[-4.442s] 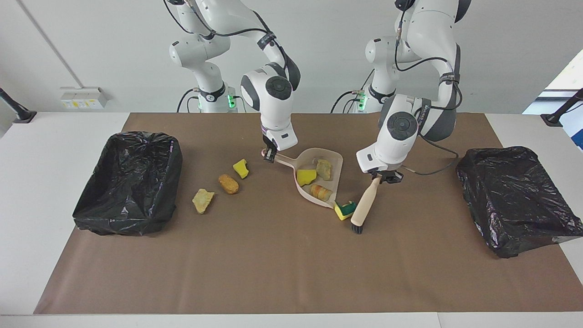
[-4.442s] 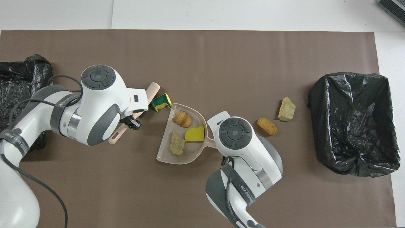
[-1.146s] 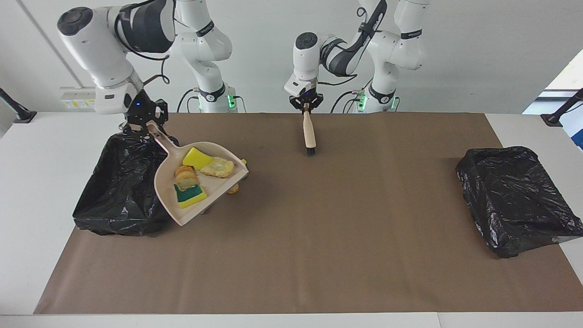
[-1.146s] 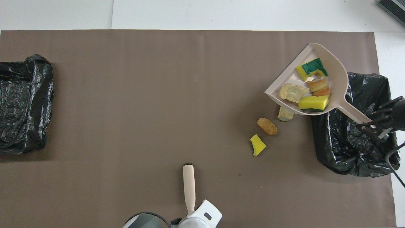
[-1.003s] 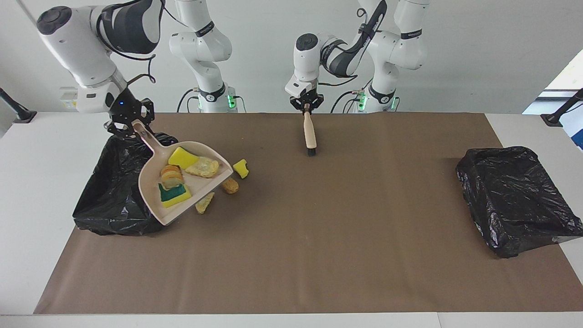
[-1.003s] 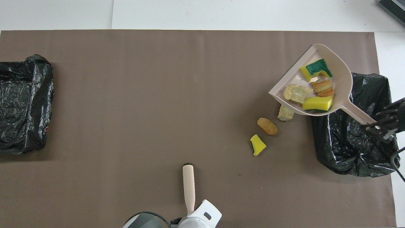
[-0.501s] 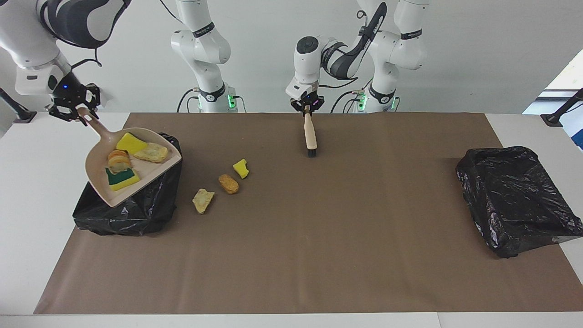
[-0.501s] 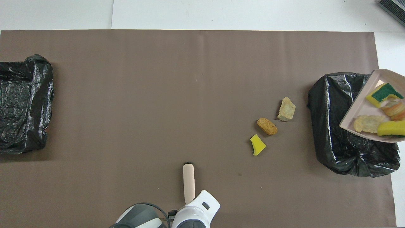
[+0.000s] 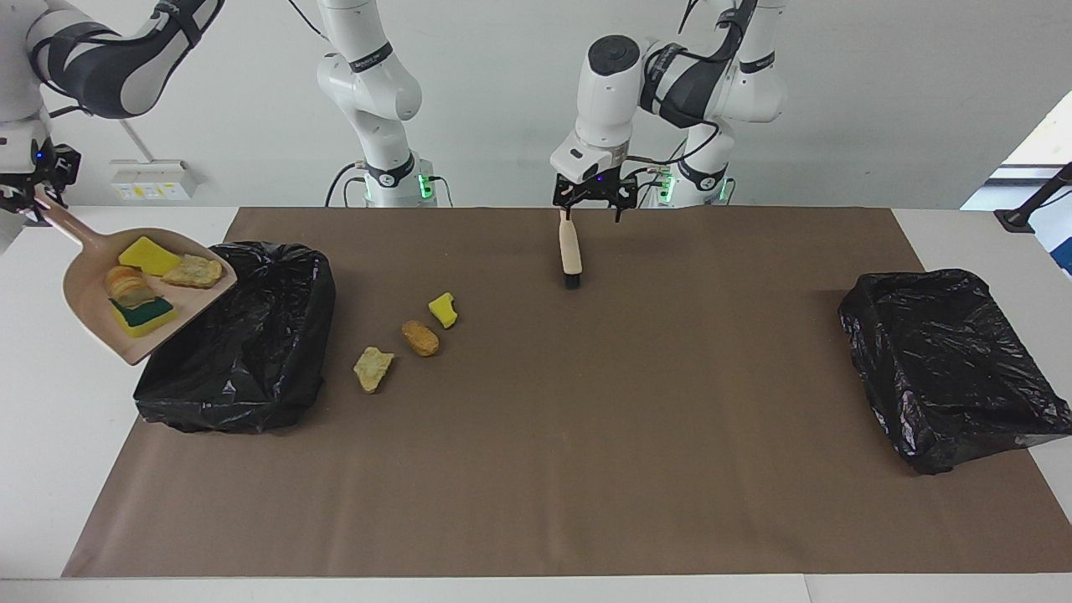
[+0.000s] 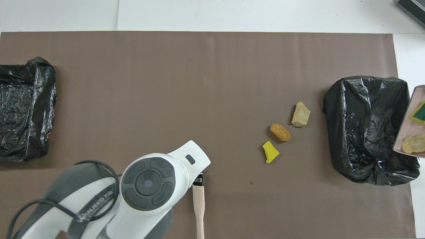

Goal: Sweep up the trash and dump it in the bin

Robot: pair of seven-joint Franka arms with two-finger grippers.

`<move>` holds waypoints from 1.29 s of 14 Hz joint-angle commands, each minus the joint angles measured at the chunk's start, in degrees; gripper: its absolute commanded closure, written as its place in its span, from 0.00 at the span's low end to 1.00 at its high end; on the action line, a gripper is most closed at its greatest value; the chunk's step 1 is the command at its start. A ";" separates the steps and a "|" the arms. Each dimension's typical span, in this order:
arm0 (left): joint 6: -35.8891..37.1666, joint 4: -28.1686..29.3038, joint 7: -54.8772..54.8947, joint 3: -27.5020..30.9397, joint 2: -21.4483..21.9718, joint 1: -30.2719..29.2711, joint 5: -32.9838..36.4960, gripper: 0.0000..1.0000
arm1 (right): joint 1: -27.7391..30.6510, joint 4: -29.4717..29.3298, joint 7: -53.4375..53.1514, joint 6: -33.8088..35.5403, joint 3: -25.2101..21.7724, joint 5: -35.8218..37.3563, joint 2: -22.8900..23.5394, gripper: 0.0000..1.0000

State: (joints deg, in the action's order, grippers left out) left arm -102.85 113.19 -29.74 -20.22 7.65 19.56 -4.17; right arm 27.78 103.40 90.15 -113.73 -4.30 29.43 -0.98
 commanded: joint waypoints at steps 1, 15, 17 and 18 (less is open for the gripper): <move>10.10 -14.27 3.46 -0.78 -6.31 -4.25 3.02 0.00 | -0.54 3.12 0.82 -2.98 0.61 6.93 -1.65 1.00; 21.63 -27.49 24.53 10.87 -6.06 -13.33 2.94 0.00 | -6.42 2.43 0.64 -6.25 1.14 21.89 -1.56 1.00; 23.03 -30.21 26.40 16.69 -6.41 -10.17 2.68 0.00 | -8.35 1.90 0.56 -6.42 1.22 23.03 -1.48 1.00; 23.30 -30.74 27.45 17.23 -6.50 -10.16 2.67 0.00 | -8.36 1.81 0.47 -6.85 1.31 24.26 -1.48 1.00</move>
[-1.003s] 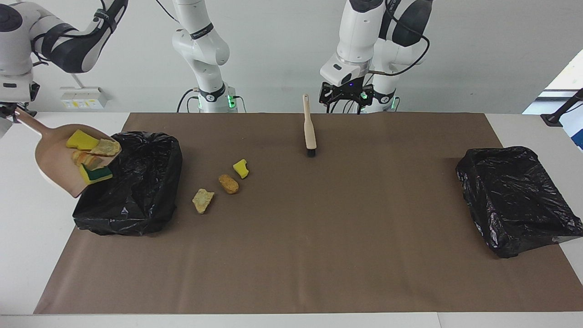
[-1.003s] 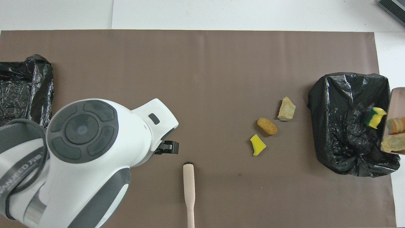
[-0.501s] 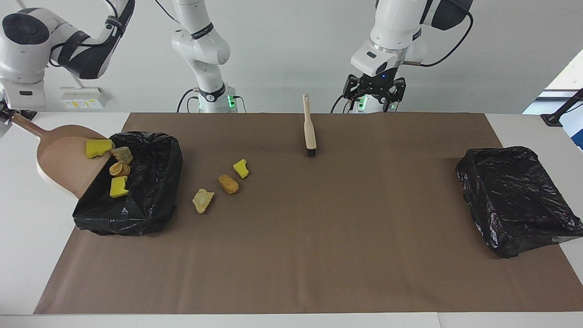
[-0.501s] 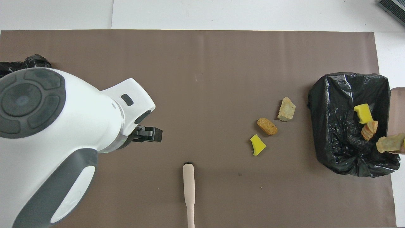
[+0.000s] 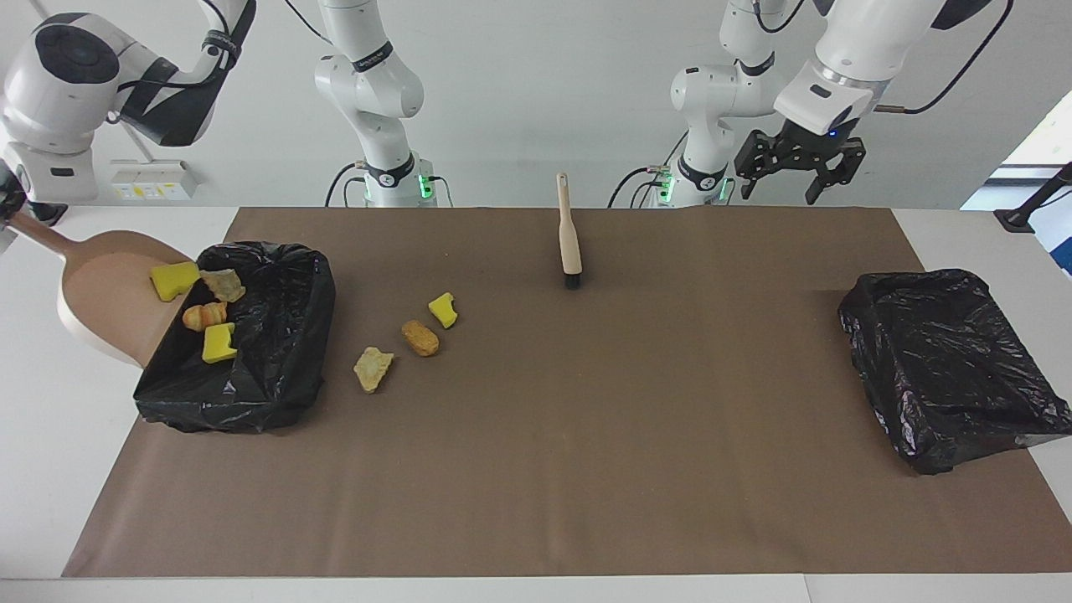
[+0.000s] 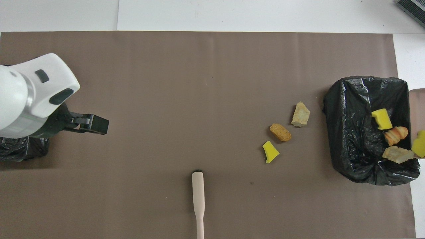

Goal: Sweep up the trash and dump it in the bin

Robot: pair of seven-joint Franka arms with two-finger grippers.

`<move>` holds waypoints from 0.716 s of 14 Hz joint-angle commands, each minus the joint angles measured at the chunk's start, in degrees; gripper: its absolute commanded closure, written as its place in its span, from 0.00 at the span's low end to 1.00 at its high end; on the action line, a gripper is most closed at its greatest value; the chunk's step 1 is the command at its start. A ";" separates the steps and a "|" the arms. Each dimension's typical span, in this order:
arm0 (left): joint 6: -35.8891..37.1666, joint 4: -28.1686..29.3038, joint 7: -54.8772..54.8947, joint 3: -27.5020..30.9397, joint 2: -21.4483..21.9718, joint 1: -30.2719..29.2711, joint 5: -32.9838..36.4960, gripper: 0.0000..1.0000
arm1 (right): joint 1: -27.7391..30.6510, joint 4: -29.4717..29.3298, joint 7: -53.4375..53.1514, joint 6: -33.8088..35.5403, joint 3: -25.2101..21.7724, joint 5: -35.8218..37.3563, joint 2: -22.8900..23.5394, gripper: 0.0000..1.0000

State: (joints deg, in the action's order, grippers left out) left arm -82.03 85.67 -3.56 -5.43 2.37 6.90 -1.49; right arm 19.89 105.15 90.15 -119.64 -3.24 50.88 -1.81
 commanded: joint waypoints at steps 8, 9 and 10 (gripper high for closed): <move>4.25 -4.11 7.05 4.64 0.08 0.66 -0.45 0.00 | -0.64 -1.96 -5.60 -0.77 0.26 2.04 -0.12 1.00; 4.25 -3.67 7.33 4.81 0.26 0.57 -0.36 0.00 | -0.21 -2.05 -5.51 -0.51 0.08 -0.84 -0.82 1.00; 4.25 -3.32 6.90 4.82 0.61 -0.04 -0.36 0.00 | -0.11 -2.66 -5.25 0.02 -0.44 -7.57 -1.61 1.00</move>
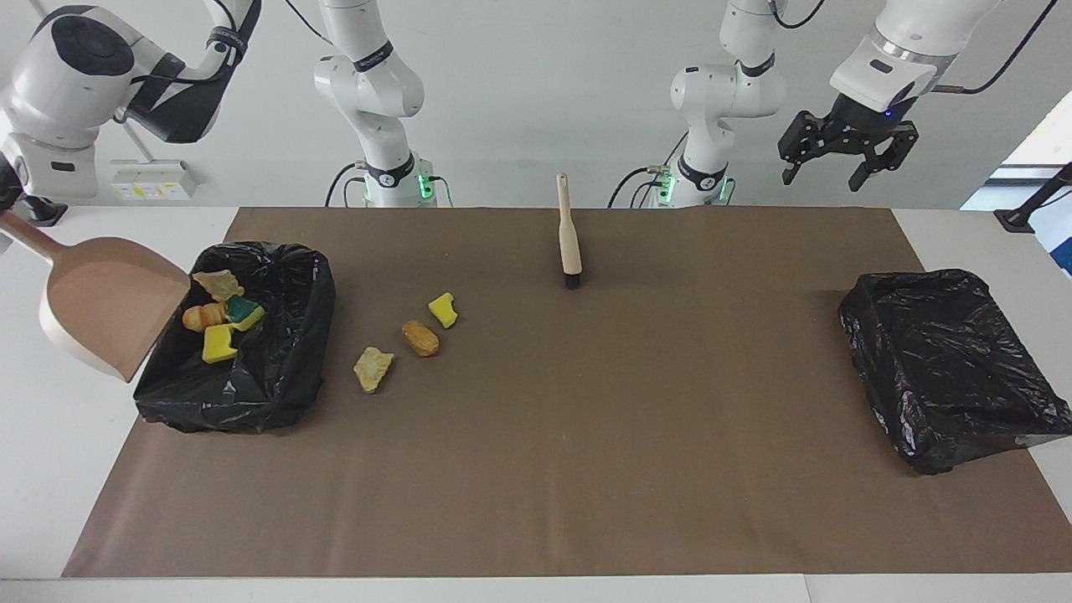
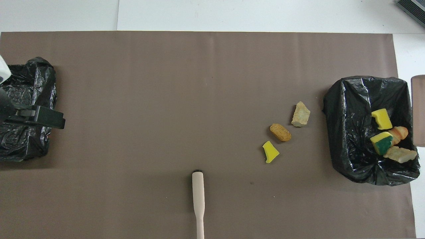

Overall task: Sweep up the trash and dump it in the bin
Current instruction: 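Bring the dustpan back and set it on the table with the right gripper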

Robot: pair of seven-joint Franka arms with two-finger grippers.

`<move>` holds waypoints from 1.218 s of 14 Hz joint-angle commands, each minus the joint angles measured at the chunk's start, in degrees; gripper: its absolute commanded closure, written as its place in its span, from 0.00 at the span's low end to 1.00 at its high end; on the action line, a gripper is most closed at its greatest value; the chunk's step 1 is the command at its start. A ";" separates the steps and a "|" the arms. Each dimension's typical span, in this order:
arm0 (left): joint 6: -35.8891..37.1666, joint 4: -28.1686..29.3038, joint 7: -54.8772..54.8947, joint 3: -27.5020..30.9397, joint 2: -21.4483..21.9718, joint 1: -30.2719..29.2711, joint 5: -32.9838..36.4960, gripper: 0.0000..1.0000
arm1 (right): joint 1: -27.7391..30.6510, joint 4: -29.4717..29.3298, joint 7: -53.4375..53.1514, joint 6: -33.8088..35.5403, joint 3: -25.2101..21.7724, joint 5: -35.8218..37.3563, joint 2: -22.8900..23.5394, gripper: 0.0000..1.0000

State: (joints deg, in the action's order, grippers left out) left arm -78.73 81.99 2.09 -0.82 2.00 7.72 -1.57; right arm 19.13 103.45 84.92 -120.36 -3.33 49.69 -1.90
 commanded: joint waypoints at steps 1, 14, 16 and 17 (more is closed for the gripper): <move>0.94 0.45 1.42 0.29 0.99 -1.21 -0.28 0.00 | 0.73 -1.58 0.33 2.65 -0.45 -11.32 -1.88 1.00; 1.29 0.37 1.25 0.29 0.99 -2.36 -0.01 0.00 | -17.25 0.34 -61.92 27.46 7.11 -36.75 -3.11 1.00; 1.29 0.37 1.25 0.29 0.99 -2.45 -0.01 0.00 | -24.45 1.05 -75.36 26.76 7.11 -38.87 -0.93 1.00; 1.29 0.37 1.25 0.29 0.99 -2.36 -0.01 0.00 | -28.23 0.53 -81.96 26.23 7.11 -39.66 0.83 1.00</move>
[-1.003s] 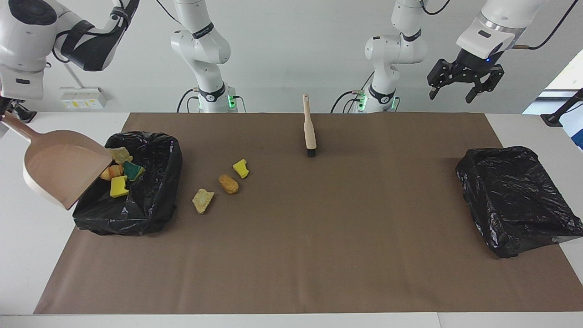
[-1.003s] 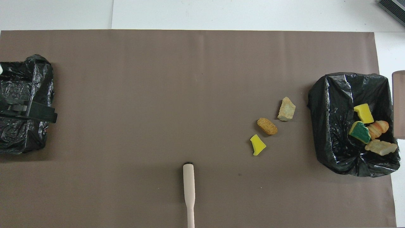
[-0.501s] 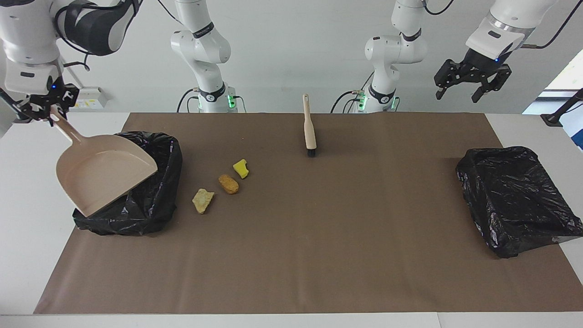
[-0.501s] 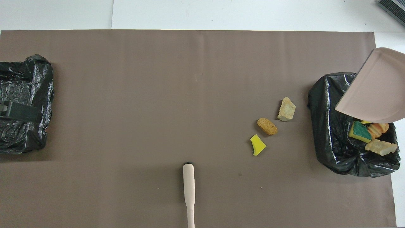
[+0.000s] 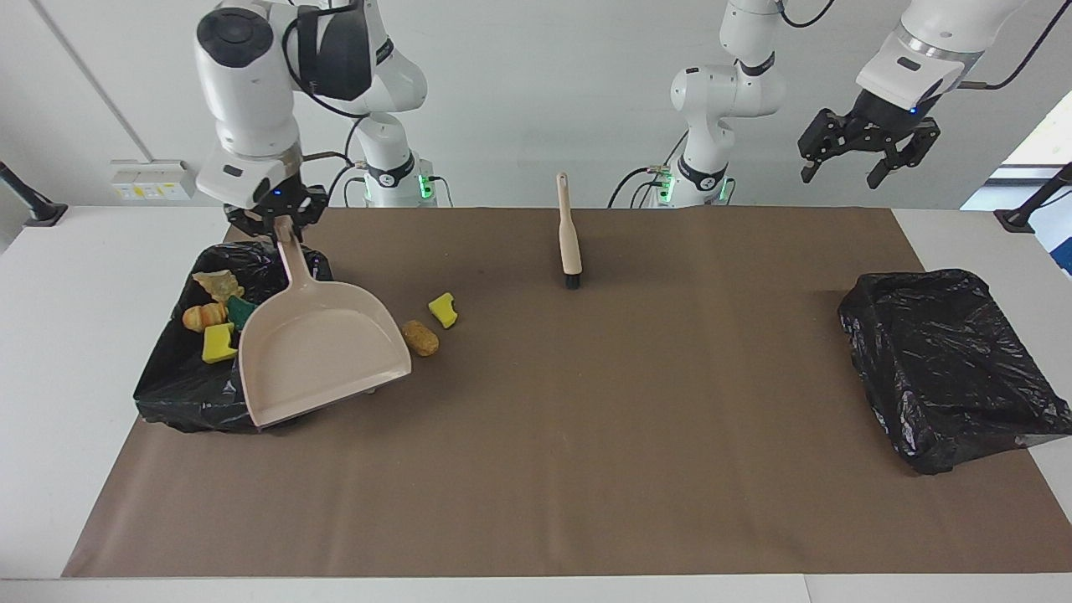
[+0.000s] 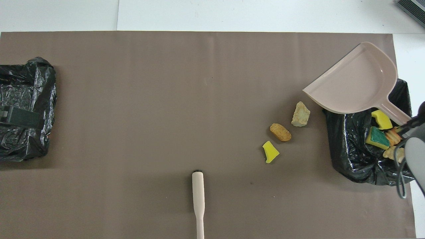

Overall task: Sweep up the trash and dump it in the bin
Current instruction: 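Bring the dustpan back and set it on the table with the right gripper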

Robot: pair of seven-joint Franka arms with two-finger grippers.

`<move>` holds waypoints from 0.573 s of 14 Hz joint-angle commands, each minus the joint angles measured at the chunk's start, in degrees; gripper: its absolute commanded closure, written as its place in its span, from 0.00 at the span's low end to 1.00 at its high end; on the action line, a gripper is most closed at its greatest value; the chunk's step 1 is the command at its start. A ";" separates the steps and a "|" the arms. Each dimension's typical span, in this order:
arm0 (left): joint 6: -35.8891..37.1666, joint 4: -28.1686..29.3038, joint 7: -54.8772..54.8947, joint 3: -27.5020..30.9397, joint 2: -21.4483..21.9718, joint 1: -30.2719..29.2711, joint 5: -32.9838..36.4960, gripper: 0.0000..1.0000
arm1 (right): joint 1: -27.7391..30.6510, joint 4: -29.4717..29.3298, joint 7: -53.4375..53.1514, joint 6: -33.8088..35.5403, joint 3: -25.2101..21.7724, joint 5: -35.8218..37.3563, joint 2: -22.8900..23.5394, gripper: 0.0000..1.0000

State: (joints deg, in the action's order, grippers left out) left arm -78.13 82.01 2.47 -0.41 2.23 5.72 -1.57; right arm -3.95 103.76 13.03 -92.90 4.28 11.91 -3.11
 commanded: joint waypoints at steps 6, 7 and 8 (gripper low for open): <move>0.79 0.34 0.87 -0.12 0.75 -0.45 -0.01 0.00 | -20.10 -1.36 -34.88 -13.96 -0.50 -12.08 11.62 1.00; 0.70 0.34 0.87 -0.12 0.75 -0.36 -0.01 0.00 | -23.79 -3.45 -41.26 -15.80 -0.50 -12.26 14.59 1.00; 0.70 0.34 0.87 -0.12 0.75 -0.45 -0.01 0.00 | -26.35 -5.56 -46.72 -16.25 -0.50 -12.09 17.93 1.00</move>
State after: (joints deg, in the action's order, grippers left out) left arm -78.13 82.01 2.47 -0.41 2.23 5.72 -1.57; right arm -25.88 102.88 -25.56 -108.35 4.26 0.87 9.66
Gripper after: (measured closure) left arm 0.000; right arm 0.670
